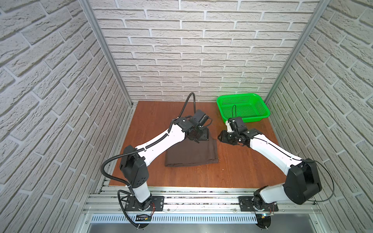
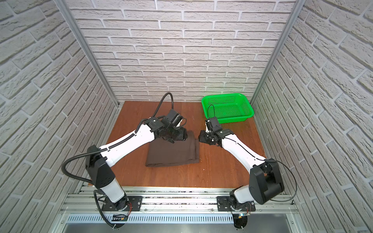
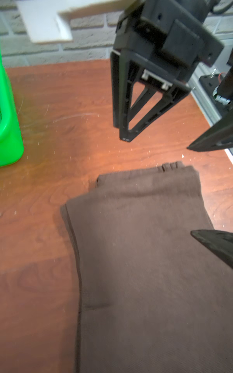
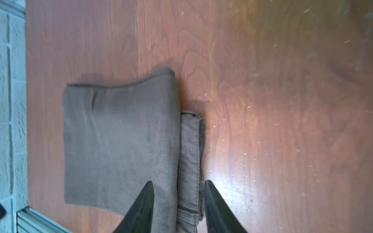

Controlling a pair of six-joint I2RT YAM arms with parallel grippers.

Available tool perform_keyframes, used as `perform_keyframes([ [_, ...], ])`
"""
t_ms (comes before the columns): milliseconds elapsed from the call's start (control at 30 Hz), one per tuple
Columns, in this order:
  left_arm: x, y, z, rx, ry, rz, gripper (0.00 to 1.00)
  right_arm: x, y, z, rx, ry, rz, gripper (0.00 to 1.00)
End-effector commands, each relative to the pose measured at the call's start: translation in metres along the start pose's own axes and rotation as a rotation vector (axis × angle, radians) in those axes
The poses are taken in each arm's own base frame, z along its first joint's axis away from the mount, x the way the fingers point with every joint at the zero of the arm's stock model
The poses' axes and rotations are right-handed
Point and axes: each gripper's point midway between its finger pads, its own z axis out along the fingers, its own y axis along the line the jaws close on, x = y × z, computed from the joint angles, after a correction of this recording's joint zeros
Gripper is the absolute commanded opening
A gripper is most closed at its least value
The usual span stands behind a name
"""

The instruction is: Fold and stack the trousers

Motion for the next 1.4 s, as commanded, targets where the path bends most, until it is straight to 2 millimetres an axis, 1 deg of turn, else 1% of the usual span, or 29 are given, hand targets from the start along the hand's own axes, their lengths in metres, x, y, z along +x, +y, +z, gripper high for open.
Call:
perform_keyframes([
  [0,0.001,0.024,-0.001,-0.024,-0.026,-0.046,0.64,0.013,0.009,0.018,-0.028,0.072,-0.012,0.44],
  [67,0.007,0.039,-0.002,-0.042,-0.019,-0.067,0.65,0.014,0.012,0.031,-0.040,0.094,-0.010,0.45],
  [133,0.012,0.049,-0.005,-0.051,-0.020,-0.080,0.66,0.014,0.015,0.043,-0.046,0.121,-0.014,0.46],
  [233,0.019,0.062,-0.011,-0.066,-0.025,-0.100,0.67,0.013,0.023,0.055,-0.076,0.150,-0.021,0.47],
  [367,0.024,0.076,-0.017,-0.074,-0.039,-0.127,0.66,0.012,0.027,0.068,-0.086,0.177,-0.014,0.48],
  [500,0.027,0.084,-0.021,-0.083,-0.042,-0.136,0.66,0.013,0.030,0.080,-0.099,0.195,0.003,0.51],
  [533,0.027,0.084,-0.022,-0.082,-0.043,-0.138,0.66,0.014,0.031,0.082,-0.103,0.199,0.007,0.56],
  [567,0.027,0.086,-0.022,-0.084,-0.043,-0.138,0.66,0.016,0.032,0.085,-0.106,0.206,0.009,0.67],
  [633,0.027,0.087,-0.023,-0.085,-0.045,-0.140,0.66,0.019,0.032,0.089,-0.101,0.216,0.012,0.68],
  [667,0.028,0.088,-0.024,-0.086,-0.045,-0.140,0.66,0.020,0.032,0.090,-0.100,0.219,0.013,0.63],
  [733,0.028,0.088,-0.024,-0.086,-0.046,-0.138,0.66,0.018,0.033,0.087,-0.103,0.208,0.011,0.51],
  [800,0.028,0.089,-0.025,-0.086,-0.048,-0.139,0.66,0.014,0.038,0.077,-0.095,0.179,-0.011,0.38],
  [867,0.028,0.091,-0.025,-0.088,-0.048,-0.141,0.66,0.009,0.044,0.065,-0.080,0.150,-0.041,0.31],
  [1000,0.031,0.096,-0.024,-0.096,-0.044,-0.144,0.66,0.003,0.058,0.038,-0.061,0.101,-0.089,0.27],
  [1133,0.033,0.102,-0.023,-0.102,-0.040,-0.152,0.66,0.005,0.066,0.015,-0.066,0.071,-0.098,0.16],
  [1233,0.035,0.107,-0.025,-0.108,-0.041,-0.159,0.66,0.013,0.061,0.009,-0.062,0.072,-0.083,0.06],
  [1367,0.035,0.114,-0.026,-0.116,-0.037,-0.169,0.66,0.028,0.044,0.011,-0.029,0.084,-0.068,0.05],
])
